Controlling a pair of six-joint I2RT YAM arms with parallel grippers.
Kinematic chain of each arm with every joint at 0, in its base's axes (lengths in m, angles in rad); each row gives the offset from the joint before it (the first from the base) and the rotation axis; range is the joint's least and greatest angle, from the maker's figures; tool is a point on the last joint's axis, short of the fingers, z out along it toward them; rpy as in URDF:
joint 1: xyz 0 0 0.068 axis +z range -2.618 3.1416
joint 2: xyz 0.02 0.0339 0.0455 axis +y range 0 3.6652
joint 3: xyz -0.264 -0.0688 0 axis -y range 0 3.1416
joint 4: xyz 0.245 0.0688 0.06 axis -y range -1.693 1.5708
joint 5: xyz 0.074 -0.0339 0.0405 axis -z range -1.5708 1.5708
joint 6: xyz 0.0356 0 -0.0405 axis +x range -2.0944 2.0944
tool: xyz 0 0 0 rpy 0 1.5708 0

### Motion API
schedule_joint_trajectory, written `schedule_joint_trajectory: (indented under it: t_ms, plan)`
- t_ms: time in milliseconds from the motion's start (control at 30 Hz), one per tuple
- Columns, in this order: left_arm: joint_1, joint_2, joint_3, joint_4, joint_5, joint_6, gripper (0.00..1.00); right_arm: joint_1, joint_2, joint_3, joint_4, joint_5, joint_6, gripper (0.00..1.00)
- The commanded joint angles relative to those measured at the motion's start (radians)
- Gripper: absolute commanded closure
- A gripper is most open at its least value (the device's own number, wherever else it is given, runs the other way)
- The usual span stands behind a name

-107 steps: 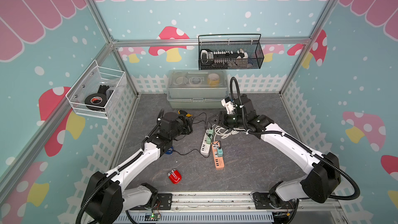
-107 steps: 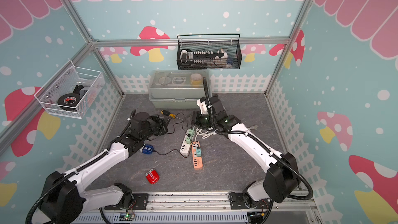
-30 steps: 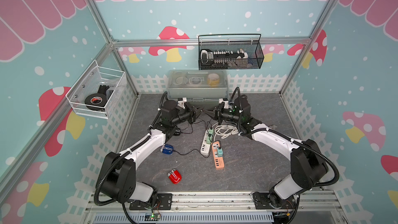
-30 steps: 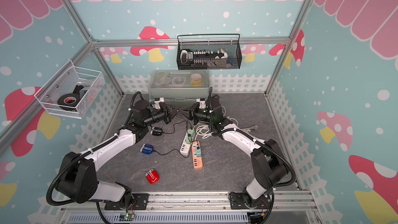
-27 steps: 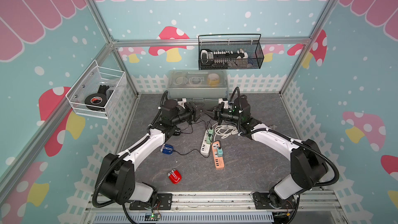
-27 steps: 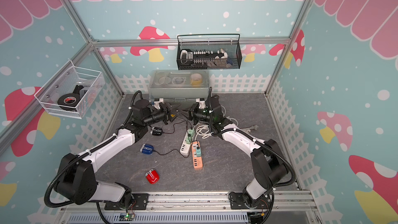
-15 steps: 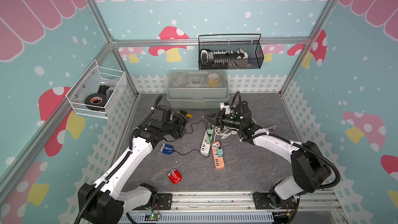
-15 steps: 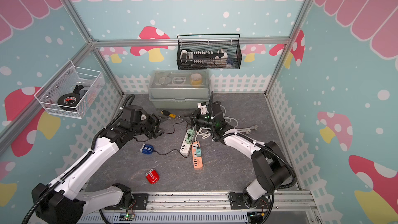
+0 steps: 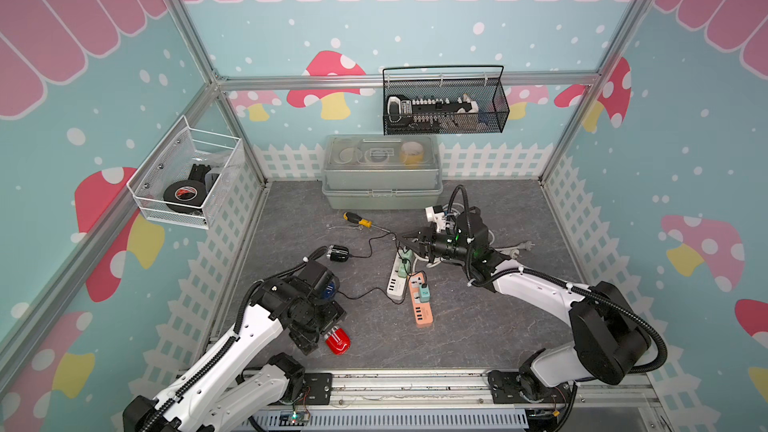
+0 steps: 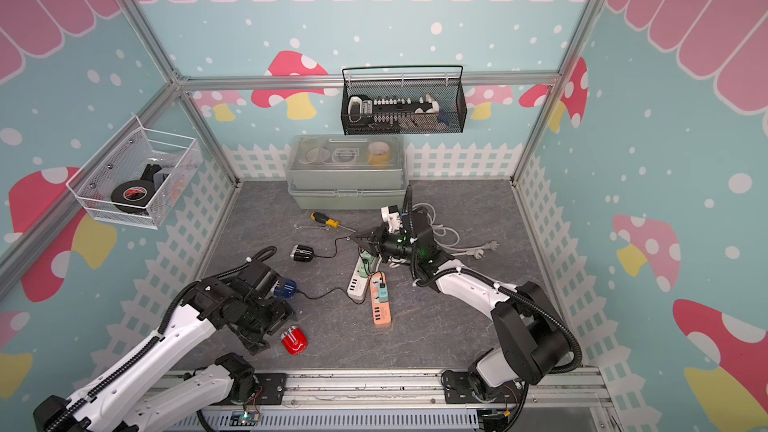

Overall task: Charge the electric shaver
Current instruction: Pick up the charging cable from the center of the board, then pick up the electric shaver from the center of the board.

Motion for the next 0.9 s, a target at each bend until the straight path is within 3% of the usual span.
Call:
schedule_joint_trajectory:
  t_ms: [0,33,267,567,867]
  plan:
    - [-0.028,-0.023,-0.079,0.064,-0.044,-0.045,0.08,0.012,-0.04,-0.017,0.041,0.02,-0.02,1.0]
    - [-0.032,-0.02,-0.104,0.11,-0.039,-0.045,0.02,0.013,-0.047,-0.02,0.042,0.019,-0.02,1.0]
    - [-0.055,0.059,-0.205,0.32,-0.075,-0.053,0.02,0.015,-0.081,-0.057,0.034,0.019,-0.014,1.0]
    - [-0.061,0.157,-0.223,0.336,-0.14,-0.127,0.23,0.015,-0.093,-0.061,0.023,0.034,-0.017,1.0]
    - [-0.094,0.26,-0.222,0.37,-0.145,-0.156,0.24,0.016,-0.086,-0.065,0.025,0.037,-0.015,1.0]
